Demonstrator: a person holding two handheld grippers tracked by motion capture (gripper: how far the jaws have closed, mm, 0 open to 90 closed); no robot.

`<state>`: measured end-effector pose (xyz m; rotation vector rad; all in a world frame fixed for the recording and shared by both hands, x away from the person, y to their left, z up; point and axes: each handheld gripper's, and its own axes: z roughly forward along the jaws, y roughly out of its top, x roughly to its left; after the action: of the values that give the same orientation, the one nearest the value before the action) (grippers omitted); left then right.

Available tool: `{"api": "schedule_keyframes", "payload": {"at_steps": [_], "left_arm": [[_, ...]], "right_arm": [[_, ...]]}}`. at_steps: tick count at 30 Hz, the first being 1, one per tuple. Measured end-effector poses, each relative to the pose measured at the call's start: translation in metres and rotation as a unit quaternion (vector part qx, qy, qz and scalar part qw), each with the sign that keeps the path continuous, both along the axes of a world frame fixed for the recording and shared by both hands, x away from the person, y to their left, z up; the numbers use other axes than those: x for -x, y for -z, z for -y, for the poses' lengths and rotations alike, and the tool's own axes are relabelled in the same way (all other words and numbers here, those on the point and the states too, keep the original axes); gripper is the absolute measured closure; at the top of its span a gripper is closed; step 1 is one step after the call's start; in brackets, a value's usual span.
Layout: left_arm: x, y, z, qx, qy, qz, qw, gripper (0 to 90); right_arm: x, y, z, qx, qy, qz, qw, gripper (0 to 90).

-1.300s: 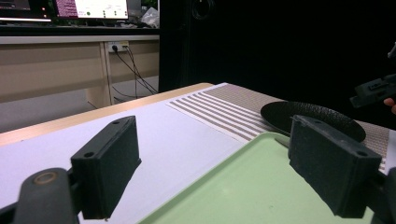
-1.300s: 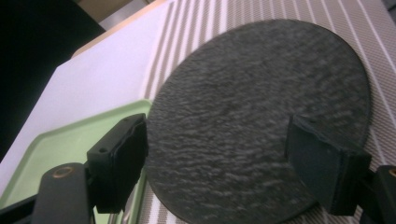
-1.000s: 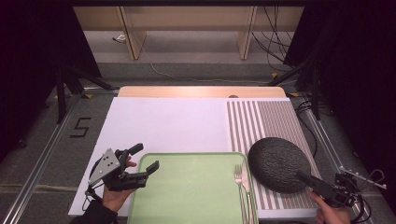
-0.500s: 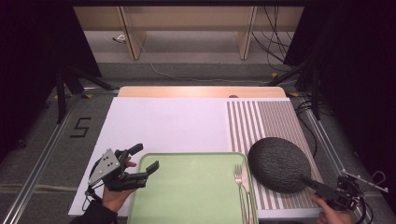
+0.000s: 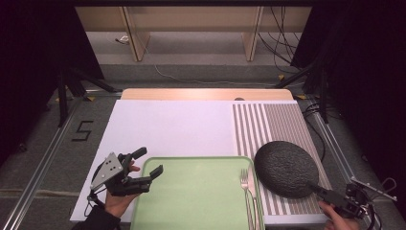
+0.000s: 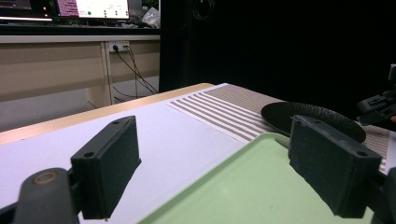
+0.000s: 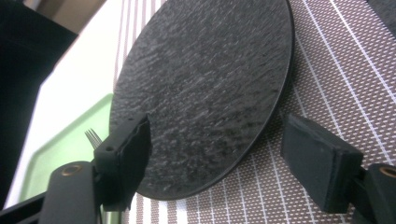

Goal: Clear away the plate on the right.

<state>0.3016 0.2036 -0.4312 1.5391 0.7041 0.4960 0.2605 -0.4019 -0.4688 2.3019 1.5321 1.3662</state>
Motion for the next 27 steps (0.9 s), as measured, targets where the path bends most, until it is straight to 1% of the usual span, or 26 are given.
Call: {"api": "schedule_keyframes", "payload": {"at_steps": [2, 5, 12, 18, 21, 23, 25, 27], "left_arm": [[0.0, 0.0, 0.0, 0.0, 0.001, 0.0, 1.0, 16.2], [0.0, 0.0, 0.0, -0.001, 0.001, 0.001, 1.0, 16.2], [0.0, 0.0, 0.0, 0.0, 0.001, 0.0, 1.0, 16.1], [0.0, 0.0, 0.0, -0.001, 0.0, 0.0, 1.0, 16.2], [0.0, 0.0, 0.0, -0.001, 0.0, 0.0, 1.0, 16.2], [0.0, 0.0, 0.0, -0.001, 0.0, 0.0, 1.0, 16.2], [0.0, 0.0, 0.0, -0.001, 0.0, 0.0, 1.0, 16.2], [0.0, 0.0, 0.0, -0.001, 0.0, 0.0, 1.0, 16.2]], "right_arm": [[0.0, 0.002, 0.0, -0.008, 0.001, -0.005, 1.0, 26.0], [0.0, 0.006, 0.0, -0.036, 0.0, -0.01, 0.9993, 26.1], [0.0, 0.008, -0.001, -0.048, 0.001, -0.016, 0.9987, 26.4], [0.0, 0.013, -0.001, -0.081, 0.012, -0.025, 0.9963, 27.3], [0.0, 0.014, -0.006, -0.086, 0.014, -0.028, 0.9958, 27.5], [-0.001, 0.014, -0.009, -0.084, 0.014, -0.03, 0.9959, 27.8], [-0.001, 0.015, -0.01, -0.091, 0.017, -0.033, 0.9952, 29.2], [0.0, 0.016, -0.009, -0.099, 0.026, -0.033, 0.9942, 30.9]]}}
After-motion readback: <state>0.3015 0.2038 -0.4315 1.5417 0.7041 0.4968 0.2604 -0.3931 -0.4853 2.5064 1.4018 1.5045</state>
